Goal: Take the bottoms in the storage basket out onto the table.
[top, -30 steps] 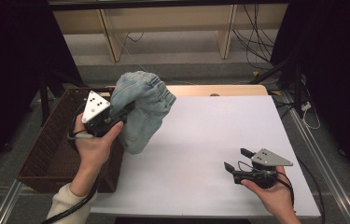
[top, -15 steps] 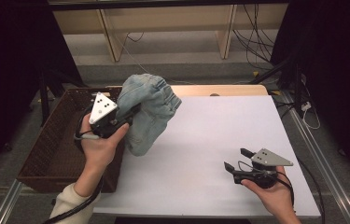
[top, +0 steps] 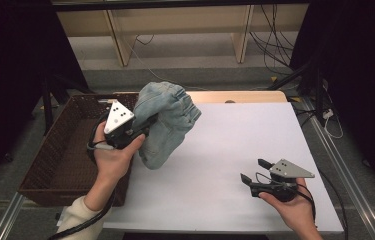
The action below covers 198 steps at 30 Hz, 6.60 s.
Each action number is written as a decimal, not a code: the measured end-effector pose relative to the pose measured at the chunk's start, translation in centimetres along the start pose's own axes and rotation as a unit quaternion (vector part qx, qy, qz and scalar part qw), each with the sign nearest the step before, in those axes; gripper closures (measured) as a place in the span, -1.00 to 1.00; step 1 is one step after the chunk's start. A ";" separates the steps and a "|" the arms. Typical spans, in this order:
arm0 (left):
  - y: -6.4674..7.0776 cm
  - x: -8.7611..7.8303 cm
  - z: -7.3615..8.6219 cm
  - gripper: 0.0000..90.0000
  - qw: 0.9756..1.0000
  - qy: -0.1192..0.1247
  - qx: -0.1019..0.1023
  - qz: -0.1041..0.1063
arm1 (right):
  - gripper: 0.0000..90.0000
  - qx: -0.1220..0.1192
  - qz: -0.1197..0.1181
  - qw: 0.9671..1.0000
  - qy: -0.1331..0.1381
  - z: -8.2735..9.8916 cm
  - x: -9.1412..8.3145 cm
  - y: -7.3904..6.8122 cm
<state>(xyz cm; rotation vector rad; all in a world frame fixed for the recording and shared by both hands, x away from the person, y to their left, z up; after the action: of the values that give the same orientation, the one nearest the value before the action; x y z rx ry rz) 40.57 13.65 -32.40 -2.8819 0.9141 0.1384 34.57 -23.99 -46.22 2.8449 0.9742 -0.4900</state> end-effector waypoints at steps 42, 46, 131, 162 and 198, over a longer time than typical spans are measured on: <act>3.7 3.5 0.1 0.60 0.999 -0.007 0.000 0.045 | -0.54 -0.001 0.004 1.000 0.003 0.0 -0.2 0.2; 4.0 3.8 0.1 0.60 0.999 -0.006 -0.001 0.049 | -0.54 -0.002 0.003 1.000 0.004 0.0 -0.2 0.2; 10.1 11.1 11.1 -0.17 0.986 -0.148 -0.001 0.081 | -0.54 0.001 0.003 1.000 0.002 0.0 -0.3 0.3; 9.1 7.5 6.7 -0.86 0.986 -0.142 0.005 0.093 | -0.54 0.002 0.004 1.000 0.006 -0.1 -0.3 0.4; 4.6 2.1 5.0 -0.79 0.988 -0.134 0.009 0.072 | -0.54 0.000 0.006 1.000 0.003 -0.1 -0.4 0.5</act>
<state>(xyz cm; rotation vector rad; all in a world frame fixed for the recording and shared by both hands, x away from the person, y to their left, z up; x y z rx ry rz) 39.39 9.40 -38.02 -2.6902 1.0595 0.5139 34.61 -24.58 -46.05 2.8520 0.9584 -0.4801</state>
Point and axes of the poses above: each handheld gripper's, and its own axes: x roughly forward along the jaws, z roughly out of its underside, y roughly to its right, the point moved 3 cm from there along x, roughly forward along the jaws, and after that the axes turned 6 degrees about y, right-handed, at the moved point
